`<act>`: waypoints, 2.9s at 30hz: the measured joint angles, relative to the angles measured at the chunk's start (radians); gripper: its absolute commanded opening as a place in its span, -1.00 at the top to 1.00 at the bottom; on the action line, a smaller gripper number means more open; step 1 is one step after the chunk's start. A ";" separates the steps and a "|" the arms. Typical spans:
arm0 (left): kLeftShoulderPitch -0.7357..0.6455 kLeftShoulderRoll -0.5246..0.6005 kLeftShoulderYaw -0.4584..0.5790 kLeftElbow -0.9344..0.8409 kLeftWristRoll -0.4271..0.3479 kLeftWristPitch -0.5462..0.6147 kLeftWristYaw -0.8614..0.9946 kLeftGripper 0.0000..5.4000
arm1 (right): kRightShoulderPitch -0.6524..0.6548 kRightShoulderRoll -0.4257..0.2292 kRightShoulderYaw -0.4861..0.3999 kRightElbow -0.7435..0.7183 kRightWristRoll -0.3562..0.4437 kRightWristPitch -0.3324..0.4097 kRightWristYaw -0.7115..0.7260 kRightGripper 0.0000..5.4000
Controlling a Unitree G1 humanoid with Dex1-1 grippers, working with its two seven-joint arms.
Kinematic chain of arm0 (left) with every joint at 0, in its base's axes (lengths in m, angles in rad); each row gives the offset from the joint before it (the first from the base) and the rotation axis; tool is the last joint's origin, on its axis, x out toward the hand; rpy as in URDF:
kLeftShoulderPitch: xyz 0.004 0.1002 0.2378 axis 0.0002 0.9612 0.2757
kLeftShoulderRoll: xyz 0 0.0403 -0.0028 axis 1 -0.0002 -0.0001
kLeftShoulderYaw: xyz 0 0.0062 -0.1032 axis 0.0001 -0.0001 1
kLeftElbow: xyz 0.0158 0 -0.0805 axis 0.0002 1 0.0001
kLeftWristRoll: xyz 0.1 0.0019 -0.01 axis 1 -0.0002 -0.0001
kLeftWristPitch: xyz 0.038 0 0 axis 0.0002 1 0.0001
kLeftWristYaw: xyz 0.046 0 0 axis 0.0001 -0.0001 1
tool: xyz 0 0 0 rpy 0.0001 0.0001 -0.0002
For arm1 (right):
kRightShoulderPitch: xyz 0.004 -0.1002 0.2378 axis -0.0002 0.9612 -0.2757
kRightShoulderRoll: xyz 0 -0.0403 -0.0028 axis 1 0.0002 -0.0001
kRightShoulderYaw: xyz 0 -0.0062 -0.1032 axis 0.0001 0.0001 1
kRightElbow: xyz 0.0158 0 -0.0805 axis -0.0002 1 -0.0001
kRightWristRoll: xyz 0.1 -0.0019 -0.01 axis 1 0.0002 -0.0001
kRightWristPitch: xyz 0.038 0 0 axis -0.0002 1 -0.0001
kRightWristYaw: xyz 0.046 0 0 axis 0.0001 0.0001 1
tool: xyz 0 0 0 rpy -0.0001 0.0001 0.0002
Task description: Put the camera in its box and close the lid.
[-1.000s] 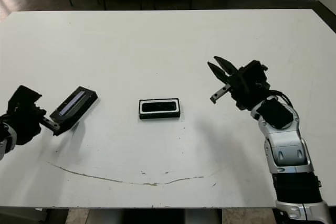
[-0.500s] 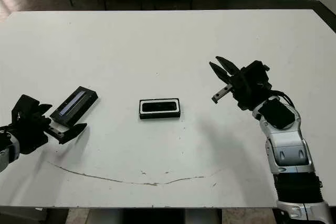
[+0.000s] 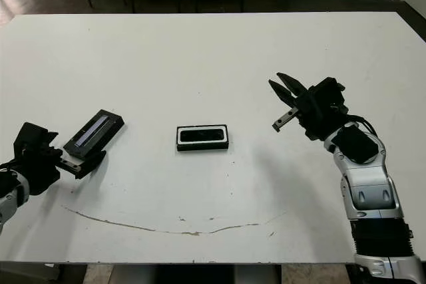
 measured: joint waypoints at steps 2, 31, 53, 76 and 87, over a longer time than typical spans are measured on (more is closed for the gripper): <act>-0.006 0.003 -0.008 0.014 -0.015 -0.006 -0.035 -0.69 | 0.000 0.000 -0.001 0.000 0.000 0.000 0.002 1.00; -0.118 0.078 0.020 -0.020 -0.188 0.066 -0.228 0.54 | 0.018 0.001 -0.009 -0.001 0.000 0.007 0.001 1.00; -0.542 0.000 -0.275 0.259 -0.036 -0.300 -0.422 0.54 | 0.045 0.006 -0.005 -0.028 0.000 0.007 -0.018 1.00; -0.814 -0.030 -0.539 0.593 0.195 -0.377 -0.806 0.54 | 0.050 0.010 0.005 -0.029 0.000 0.017 -0.034 1.00; -0.881 -0.079 -0.593 0.716 0.260 -0.420 -0.867 0.54 | 0.051 0.008 0.004 -0.053 0.000 0.042 -0.033 1.00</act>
